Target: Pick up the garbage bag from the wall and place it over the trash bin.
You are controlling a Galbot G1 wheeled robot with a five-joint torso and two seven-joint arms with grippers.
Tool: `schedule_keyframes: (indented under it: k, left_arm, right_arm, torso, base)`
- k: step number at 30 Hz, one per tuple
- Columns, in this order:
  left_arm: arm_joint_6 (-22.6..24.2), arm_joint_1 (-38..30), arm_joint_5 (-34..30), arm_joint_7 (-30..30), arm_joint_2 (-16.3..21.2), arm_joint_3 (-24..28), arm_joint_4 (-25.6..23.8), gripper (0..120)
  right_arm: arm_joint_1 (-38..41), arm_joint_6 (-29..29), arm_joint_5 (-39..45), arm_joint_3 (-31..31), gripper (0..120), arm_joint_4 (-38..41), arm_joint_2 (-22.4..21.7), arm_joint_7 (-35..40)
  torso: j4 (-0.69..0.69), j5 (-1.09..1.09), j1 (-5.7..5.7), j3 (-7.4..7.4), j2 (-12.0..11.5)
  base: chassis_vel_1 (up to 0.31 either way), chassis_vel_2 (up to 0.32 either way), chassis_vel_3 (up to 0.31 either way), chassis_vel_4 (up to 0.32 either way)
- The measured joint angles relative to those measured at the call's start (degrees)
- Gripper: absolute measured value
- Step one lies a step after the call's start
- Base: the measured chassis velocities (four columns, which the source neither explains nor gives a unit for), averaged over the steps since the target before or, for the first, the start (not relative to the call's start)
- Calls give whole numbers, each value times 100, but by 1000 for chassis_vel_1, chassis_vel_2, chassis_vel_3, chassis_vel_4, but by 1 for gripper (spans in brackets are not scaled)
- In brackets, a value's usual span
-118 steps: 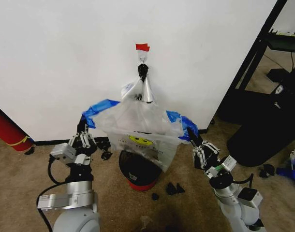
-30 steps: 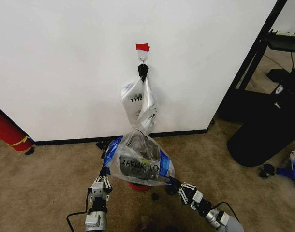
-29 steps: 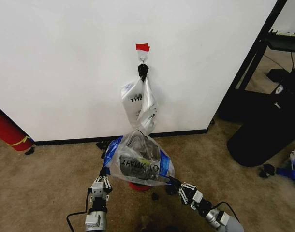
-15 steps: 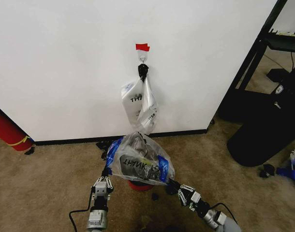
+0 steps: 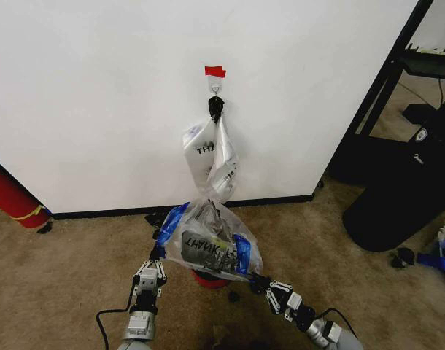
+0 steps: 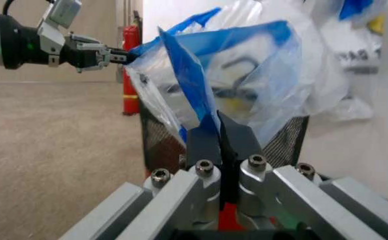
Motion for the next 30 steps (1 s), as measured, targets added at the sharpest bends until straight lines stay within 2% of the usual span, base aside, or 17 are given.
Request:
schedule_keyframes:
  k: [9, 14, 23, 30]
  left_arm:
    - [-3, -76, 146, 20, 64, 11, 207, 0]
    - [48, -235, 193, 58, 32, 48, 403, 0]
    - [119, -461, 325, 151, 7, 81, 737, 0]
    - [95, -459, 542, 219, 28, 76, 888, 0]
  right_arm:
    - [-18, 0, -65, -4, 0, -164, 62, -94]
    - [87, -1, -4, -26, 0, -289, 94, 300]
    - [234, -2, 906, -401, 0, -467, 187, 1261]
    - [203, -46, 1586, -704, 0, -459, 243, 1471]
  torso:
    - [0, 0, 0, 0, 0]
    - [1, 0, 0, 0, 1]
    - [0, 0, 0, 0, 1]
    - [0, 0, 0, 0, 1]
  base:
    - [0, 0, 0, 0]
    - [0, 0, 0, 0]
    - [0, 0, 0, 0]
    - [0, 0, 0, 0]
